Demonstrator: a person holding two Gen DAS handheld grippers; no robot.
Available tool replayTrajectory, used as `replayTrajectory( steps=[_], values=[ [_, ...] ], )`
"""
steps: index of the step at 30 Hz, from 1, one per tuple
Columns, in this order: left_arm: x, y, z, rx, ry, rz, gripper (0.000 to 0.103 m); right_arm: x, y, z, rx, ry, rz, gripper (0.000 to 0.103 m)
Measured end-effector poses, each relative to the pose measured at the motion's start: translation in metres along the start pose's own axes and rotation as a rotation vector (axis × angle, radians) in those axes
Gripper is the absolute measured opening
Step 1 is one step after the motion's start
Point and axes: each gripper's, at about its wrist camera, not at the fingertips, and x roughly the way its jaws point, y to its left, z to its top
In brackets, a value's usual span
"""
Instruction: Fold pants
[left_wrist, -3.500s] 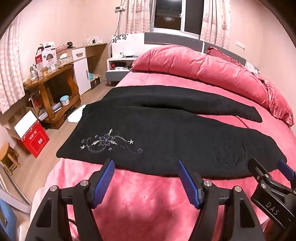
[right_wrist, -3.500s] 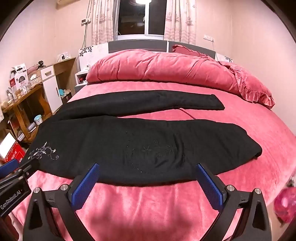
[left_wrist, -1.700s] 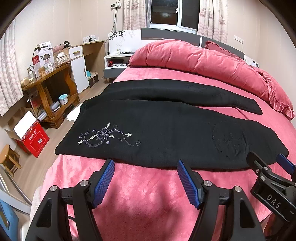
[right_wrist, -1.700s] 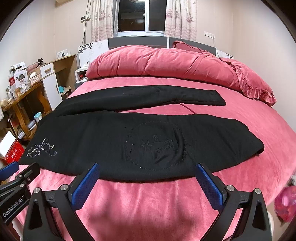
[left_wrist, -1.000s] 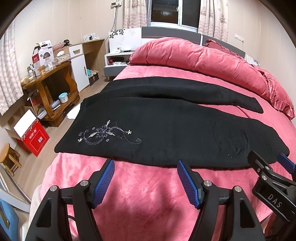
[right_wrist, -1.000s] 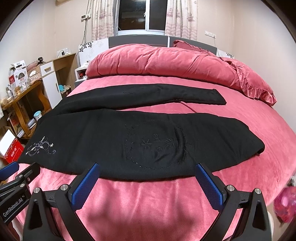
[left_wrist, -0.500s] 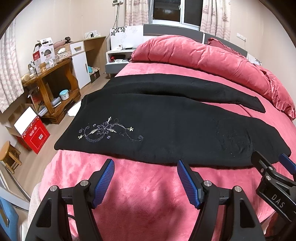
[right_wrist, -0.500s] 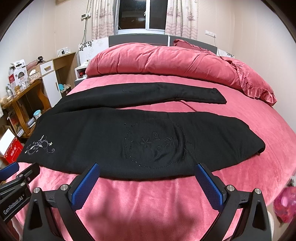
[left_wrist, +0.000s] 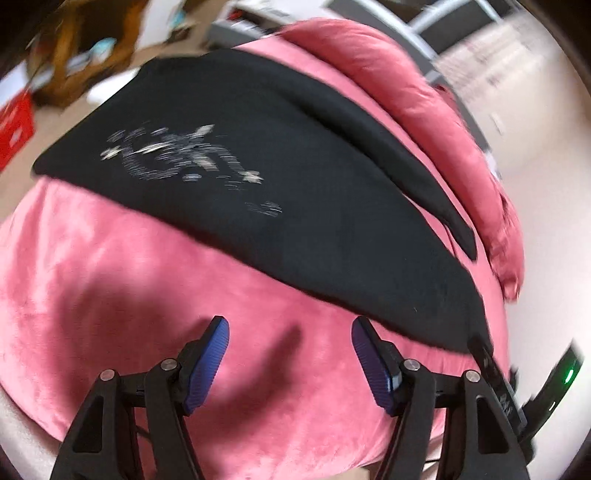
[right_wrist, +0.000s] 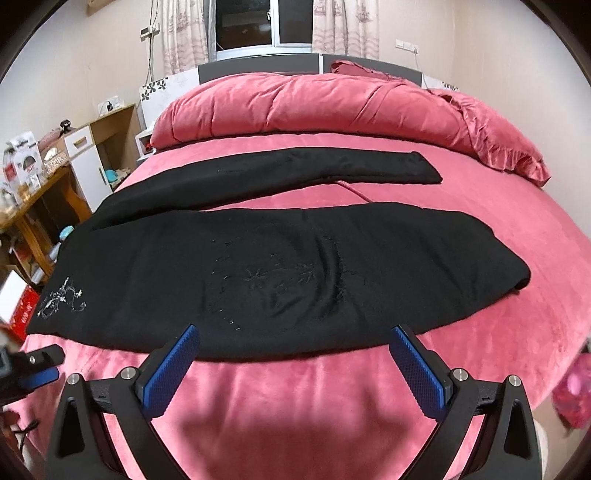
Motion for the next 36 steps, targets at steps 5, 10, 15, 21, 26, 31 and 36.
replayTrajectory(
  steps=[5, 10, 15, 21, 26, 31, 36],
  values=[
    [-0.026, 0.035, 0.029, -0.093, -0.149, -0.004, 0.068, 0.017, -0.049, 0.004, 0.137, 0.036, 0.041, 0.088],
    [-0.049, 0.057, 0.052, -0.034, -0.312, 0.130, 0.060, 0.035, -0.108, 0.000, 0.309, 0.083, 0.061, 0.077],
    [-0.066, 0.086, 0.065, -0.029, -0.402, 0.351, 0.059, 0.044, -0.161, -0.003, 0.442, 0.086, 0.036, 0.075],
    [-0.040, 0.115, 0.072, -0.150, -0.266, 0.193, 0.059, 0.064, -0.220, -0.008, 0.628, 0.092, 0.056, 0.074],
    [-0.013, 0.135, 0.073, -0.282, -0.207, 0.035, 0.059, 0.075, -0.236, 0.002, 0.672, 0.067, 0.124, 0.071],
    [-0.011, 0.143, 0.074, -0.297, -0.235, 0.014, 0.059, 0.090, -0.253, 0.009, 0.744, 0.043, 0.186, 0.060],
    [-0.008, 0.136, 0.080, -0.283, -0.264, 0.038, 0.059, 0.102, -0.271, 0.016, 0.820, 0.032, 0.219, 0.050]
  ],
)
